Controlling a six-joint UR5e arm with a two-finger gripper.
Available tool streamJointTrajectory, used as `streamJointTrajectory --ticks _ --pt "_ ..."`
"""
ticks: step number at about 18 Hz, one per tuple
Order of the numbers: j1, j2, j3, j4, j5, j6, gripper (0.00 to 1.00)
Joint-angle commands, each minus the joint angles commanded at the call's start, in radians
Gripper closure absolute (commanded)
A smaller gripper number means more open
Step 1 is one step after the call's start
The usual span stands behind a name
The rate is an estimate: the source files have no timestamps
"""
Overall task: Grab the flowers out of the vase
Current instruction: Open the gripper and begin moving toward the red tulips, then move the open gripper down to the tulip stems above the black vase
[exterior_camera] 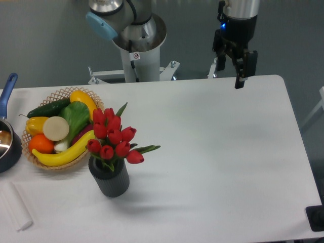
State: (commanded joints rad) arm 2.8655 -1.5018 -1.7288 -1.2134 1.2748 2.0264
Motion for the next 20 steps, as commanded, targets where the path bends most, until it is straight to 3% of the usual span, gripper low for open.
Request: streamJointTrajectory --ticks 10,15,20 --pt "-0.002 -0.002 -0.006 0.000 -0.060 -0.084 0.00" --pt "-0.003 0.003 -0.028 0.006 -0.164 -0.279 0.00" --pt "-0.049 0.002 -0.052 0.087 -0.218 -0.527 0.00"
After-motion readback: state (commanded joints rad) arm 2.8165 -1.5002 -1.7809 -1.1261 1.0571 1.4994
